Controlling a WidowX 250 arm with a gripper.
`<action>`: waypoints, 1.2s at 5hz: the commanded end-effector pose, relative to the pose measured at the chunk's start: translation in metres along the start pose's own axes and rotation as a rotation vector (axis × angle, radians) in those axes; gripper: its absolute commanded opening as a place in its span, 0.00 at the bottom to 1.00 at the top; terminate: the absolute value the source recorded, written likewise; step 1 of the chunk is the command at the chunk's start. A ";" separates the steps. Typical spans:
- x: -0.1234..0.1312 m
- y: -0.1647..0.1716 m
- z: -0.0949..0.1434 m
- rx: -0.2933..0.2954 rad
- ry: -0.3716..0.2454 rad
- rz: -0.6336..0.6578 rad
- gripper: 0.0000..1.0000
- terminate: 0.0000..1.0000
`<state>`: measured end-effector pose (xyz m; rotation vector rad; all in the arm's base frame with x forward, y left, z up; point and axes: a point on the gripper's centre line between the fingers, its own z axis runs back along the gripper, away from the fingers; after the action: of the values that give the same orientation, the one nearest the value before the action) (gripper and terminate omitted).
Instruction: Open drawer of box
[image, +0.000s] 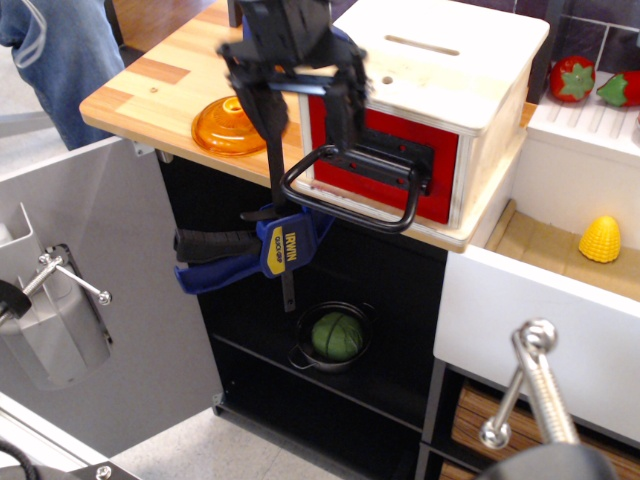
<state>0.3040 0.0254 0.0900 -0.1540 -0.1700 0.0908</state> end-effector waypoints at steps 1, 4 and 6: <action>0.005 -0.016 -0.018 0.012 -0.098 -0.033 1.00 0.00; 0.027 -0.022 -0.059 0.087 -0.067 -0.044 1.00 0.00; -0.008 -0.022 -0.053 0.093 0.043 -0.071 1.00 0.00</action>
<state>0.2940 -0.0042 0.0240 -0.0638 -0.0709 0.0438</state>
